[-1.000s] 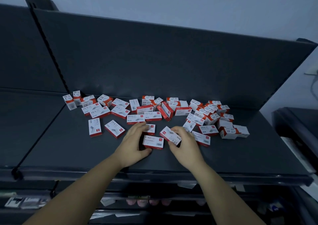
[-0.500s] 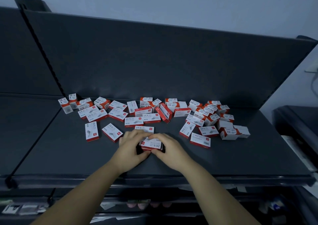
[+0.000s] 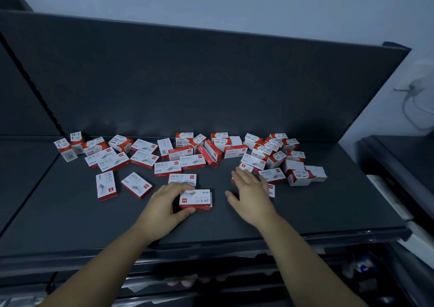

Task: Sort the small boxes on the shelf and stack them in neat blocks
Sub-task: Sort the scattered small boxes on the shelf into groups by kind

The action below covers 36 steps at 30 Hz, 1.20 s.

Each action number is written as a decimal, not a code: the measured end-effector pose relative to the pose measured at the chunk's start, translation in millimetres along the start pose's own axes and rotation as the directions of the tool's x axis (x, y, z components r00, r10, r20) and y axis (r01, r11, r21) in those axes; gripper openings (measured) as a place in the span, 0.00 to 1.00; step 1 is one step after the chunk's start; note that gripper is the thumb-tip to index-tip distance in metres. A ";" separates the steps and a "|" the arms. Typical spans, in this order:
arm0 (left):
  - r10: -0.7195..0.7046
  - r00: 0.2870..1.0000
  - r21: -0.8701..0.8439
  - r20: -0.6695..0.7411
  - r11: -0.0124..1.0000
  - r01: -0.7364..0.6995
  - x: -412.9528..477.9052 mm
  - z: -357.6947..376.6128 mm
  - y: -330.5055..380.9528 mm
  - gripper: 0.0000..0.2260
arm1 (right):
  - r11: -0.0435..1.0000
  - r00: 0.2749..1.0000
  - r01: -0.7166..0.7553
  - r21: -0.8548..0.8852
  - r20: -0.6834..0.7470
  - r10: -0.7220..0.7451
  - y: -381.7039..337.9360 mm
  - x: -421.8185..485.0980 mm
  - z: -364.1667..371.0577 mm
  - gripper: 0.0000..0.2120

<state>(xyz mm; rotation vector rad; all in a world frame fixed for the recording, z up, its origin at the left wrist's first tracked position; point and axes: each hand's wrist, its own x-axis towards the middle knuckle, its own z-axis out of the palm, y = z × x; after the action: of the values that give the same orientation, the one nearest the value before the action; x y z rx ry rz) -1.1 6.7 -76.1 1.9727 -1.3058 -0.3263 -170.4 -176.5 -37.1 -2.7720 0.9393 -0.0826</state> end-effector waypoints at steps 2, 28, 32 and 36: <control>-0.010 1.000 -0.015 -0.002 1.000 0.010 0.1 0.0 -0.9 0.22 | 0.996 0.996 0.084 0.042 0.004 -0.084 -3.3 -6.3 6.5 0.27; -0.038 0.999 -0.043 0.010 0.998 0.039 -1.2 -4.1 5.5 0.19 | 0.973 0.977 -0.122 0.196 -0.152 0.153 14.3 -14.0 -18.9 0.19; -0.039 0.999 -0.044 0.006 0.998 0.039 -1.1 -5.9 6.3 0.18 | 0.941 0.973 -0.039 0.335 -0.203 0.113 -15.8 -11.2 -11.9 0.20; -0.053 0.999 -0.046 0.005 0.998 0.053 -2.2 -6.6 8.1 0.20 | 0.936 0.982 -0.053 0.348 -0.152 0.112 -32.0 -10.9 4.5 0.21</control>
<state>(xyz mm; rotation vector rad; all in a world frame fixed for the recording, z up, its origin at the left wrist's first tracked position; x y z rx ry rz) -3.9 9.7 -66.3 1.9718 -1.2391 -0.3825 -159.4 -144.4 -34.4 -2.4285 0.9744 -0.4329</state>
